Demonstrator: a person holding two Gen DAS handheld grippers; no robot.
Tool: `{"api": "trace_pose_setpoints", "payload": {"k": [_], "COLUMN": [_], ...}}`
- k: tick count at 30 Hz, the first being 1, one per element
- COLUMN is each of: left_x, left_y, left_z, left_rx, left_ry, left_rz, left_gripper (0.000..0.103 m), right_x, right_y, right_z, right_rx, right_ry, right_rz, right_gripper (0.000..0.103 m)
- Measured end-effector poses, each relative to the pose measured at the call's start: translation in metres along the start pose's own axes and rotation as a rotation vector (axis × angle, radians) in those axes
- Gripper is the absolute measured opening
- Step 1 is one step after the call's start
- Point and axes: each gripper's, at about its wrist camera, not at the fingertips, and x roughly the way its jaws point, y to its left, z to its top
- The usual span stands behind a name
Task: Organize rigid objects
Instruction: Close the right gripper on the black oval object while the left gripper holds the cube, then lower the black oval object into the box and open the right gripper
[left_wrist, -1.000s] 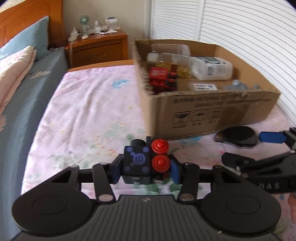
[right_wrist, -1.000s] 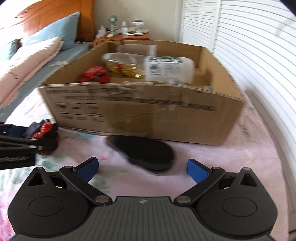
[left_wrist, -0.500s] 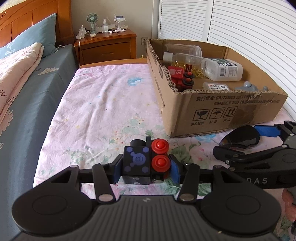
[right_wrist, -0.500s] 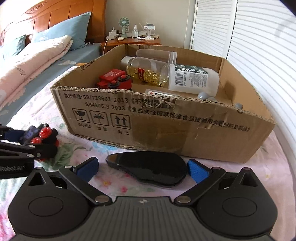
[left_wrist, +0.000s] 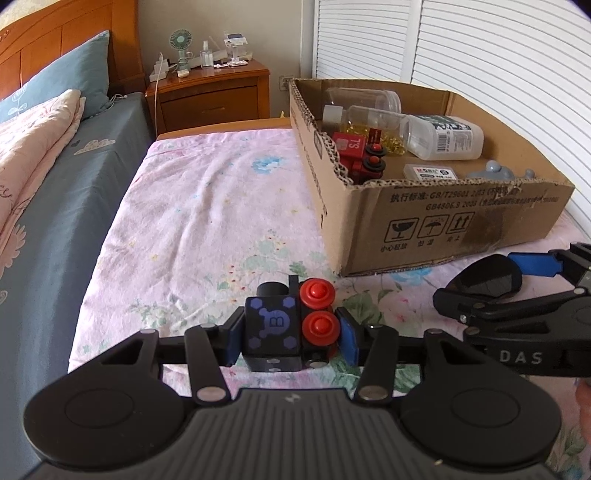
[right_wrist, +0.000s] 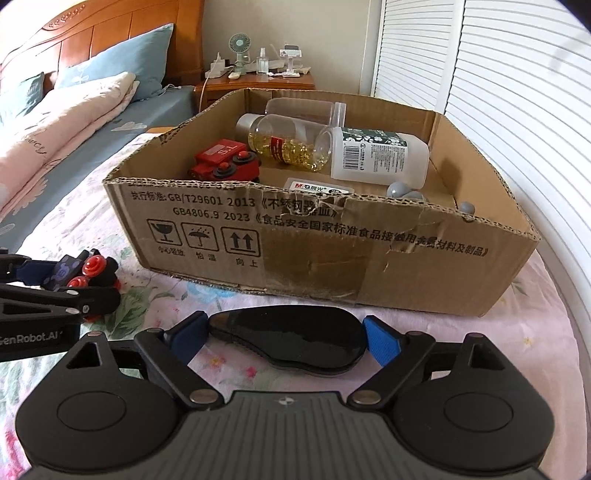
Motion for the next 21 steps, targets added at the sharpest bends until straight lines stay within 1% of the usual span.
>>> {"api": "trace_pose_setpoints", "payload": {"k": [5, 10, 16, 21], "left_x": [-0.004, -0.011, -0.027, -0.044], "left_y": [-0.001, -0.004, -0.011, -0.017], "left_z": [-0.002, -0.003, -0.002, 0.007], "left_rx": [0.052, 0.105, 0.166, 0.195], "left_ry": [0.016, 0.044, 0.044, 0.038], "left_rz": [-0.025, -0.066, -0.09, -0.134], "left_gripper": [0.049, 0.049, 0.049, 0.049], "right_x": [-0.012, -0.027, -0.046, -0.06], "right_y": [-0.002, -0.007, -0.013, -0.018], "right_z": [-0.001, -0.005, -0.008, -0.006], "right_rx": [-0.025, -0.045, -0.073, -0.101], "right_ry": [0.01, 0.014, 0.01, 0.001], "right_rz": [0.019, 0.04, 0.052, 0.064], "right_gripper": [0.092, 0.092, 0.092, 0.092]}}
